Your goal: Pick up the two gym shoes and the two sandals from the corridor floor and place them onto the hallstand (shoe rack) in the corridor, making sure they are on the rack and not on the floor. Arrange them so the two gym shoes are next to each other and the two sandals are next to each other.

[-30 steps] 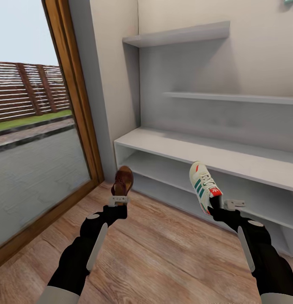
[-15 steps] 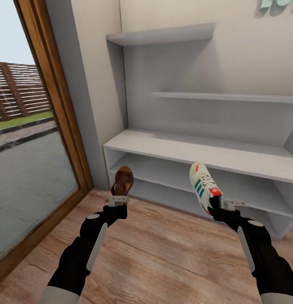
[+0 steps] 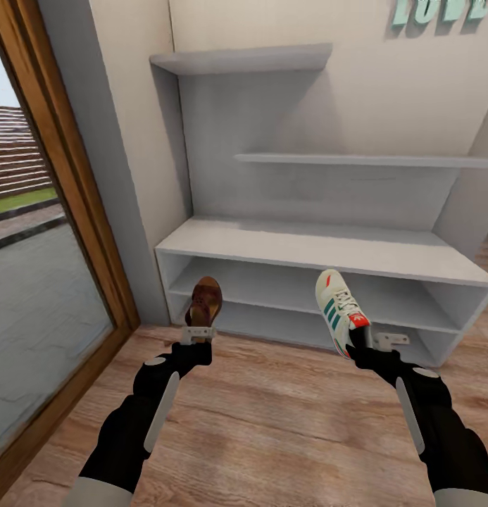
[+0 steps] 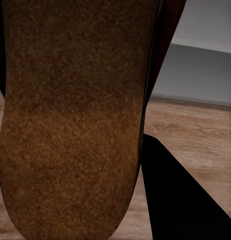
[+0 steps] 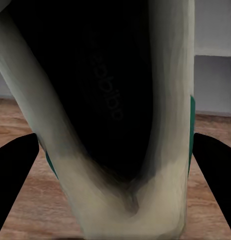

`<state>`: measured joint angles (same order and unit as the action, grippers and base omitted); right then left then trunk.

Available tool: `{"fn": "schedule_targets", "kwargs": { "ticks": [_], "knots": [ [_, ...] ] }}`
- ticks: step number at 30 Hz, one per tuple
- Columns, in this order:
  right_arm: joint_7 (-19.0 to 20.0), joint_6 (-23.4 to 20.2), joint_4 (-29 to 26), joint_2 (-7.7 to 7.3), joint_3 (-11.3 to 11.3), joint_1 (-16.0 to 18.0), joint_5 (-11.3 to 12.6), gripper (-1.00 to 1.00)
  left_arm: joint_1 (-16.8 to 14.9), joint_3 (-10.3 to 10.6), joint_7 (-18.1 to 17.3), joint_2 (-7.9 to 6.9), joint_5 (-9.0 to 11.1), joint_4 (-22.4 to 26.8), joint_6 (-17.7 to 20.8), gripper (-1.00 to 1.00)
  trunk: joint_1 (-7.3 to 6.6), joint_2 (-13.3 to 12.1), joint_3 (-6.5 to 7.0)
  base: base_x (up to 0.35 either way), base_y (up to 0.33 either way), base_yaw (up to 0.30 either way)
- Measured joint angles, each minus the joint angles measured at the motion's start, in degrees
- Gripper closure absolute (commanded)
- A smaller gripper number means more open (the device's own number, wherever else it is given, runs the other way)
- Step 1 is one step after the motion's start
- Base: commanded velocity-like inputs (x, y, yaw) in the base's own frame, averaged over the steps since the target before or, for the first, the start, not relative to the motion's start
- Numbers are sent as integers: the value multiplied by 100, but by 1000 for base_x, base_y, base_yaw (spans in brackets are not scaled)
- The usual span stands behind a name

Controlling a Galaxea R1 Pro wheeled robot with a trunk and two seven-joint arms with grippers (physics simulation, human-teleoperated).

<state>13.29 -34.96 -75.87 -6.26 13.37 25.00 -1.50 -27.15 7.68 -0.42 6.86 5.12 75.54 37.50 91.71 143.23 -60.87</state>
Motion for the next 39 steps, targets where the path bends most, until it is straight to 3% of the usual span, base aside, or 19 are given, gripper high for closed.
{"fn": "schedule_targets", "kwargs": {
  "ticks": [9, 17, 39],
  "knots": [
    [0, -2, 1, 0, 0, 0, 0, 100, 1, 0, 0, 0, 0, -1, -1, 100, 0, 0, 0, 0, 308, -300],
    [0, -4, 0, 1, 0, 1, -1, 100, 2, 0, 0, -1, -1, -2, -3, 100, 0, 0, 0, 0, 50, -250],
    [1, 0, -20, -7, 14, 2, 26, 100, 28, -12, -1, -20, -18, -80, -10, 100, 0, 0, 0, 0, 1, -11]
  ]
}}
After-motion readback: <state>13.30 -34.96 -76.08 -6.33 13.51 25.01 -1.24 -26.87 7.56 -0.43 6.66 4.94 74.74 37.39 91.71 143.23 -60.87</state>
